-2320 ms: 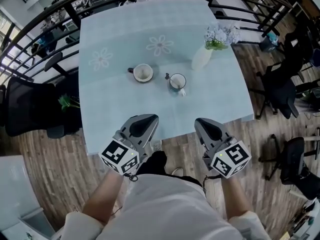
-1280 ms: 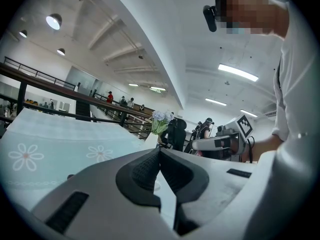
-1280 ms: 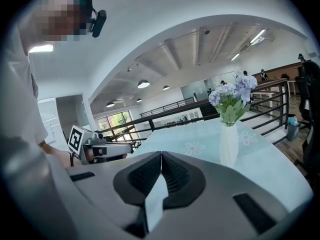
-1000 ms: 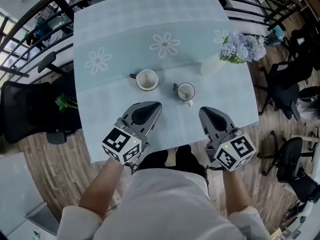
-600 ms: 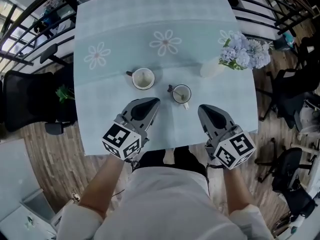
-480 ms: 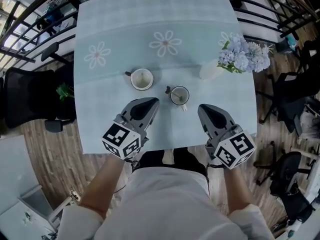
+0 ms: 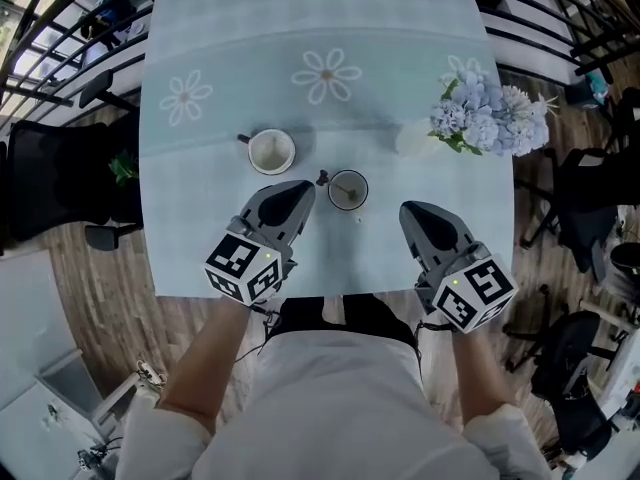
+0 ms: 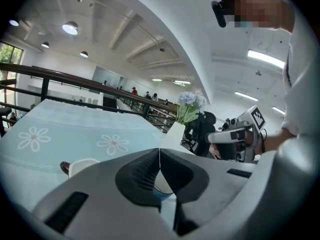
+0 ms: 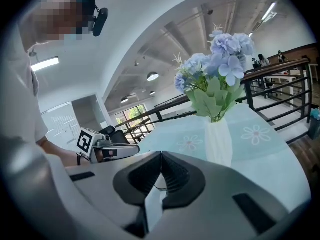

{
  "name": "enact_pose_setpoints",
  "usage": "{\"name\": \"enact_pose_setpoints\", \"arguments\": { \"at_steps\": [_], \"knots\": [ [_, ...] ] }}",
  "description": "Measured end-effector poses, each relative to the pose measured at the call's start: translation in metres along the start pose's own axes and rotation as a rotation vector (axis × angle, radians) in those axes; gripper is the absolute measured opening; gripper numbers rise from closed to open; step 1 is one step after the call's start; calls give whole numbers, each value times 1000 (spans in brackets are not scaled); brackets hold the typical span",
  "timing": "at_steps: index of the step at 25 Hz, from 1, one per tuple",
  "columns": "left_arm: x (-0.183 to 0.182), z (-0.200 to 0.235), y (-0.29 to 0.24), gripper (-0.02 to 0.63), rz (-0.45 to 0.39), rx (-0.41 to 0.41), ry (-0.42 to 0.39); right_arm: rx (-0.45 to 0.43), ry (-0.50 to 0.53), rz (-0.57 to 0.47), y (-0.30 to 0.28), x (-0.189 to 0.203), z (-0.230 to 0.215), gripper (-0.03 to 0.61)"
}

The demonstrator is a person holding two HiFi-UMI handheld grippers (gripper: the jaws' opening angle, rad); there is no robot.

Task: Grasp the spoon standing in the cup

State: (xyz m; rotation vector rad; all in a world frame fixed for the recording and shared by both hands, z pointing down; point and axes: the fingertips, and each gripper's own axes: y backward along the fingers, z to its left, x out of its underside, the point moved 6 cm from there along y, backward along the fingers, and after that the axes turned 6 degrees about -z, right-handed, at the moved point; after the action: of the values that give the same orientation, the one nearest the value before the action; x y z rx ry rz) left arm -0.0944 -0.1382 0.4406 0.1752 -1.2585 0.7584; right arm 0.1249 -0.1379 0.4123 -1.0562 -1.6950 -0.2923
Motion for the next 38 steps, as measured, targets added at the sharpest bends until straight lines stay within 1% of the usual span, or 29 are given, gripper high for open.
{"name": "enact_pose_setpoints", "arguments": {
  "at_steps": [8,21,22,23,24,26,30,38],
  "knots": [
    [12,14,-18,20,11,-26,15,4,-26,34,-7,14,-15,21],
    [32,28,-32,21,15,4,81,19,-47,76,-20,33,-16,21],
    [34,29,-33,32,17,4,91,20,-48,79,-21,34,-16,21],
    [36,31,-33,80,19,5,101,21,-50,82,-21,36,-17,21],
    [38,31,-34,100,20,6,113,23,-51,84,-22,37,-17,21],
    [41,32,-36,104,18,11,133,25,-56,89,-22,40,-18,21],
    [50,32,-42,137,25,21,168,28,-69,101,-22,49,-21,21],
    [65,32,-49,144,17,36,247,31,-88,119,-21,64,-25,21]
  ]
}}
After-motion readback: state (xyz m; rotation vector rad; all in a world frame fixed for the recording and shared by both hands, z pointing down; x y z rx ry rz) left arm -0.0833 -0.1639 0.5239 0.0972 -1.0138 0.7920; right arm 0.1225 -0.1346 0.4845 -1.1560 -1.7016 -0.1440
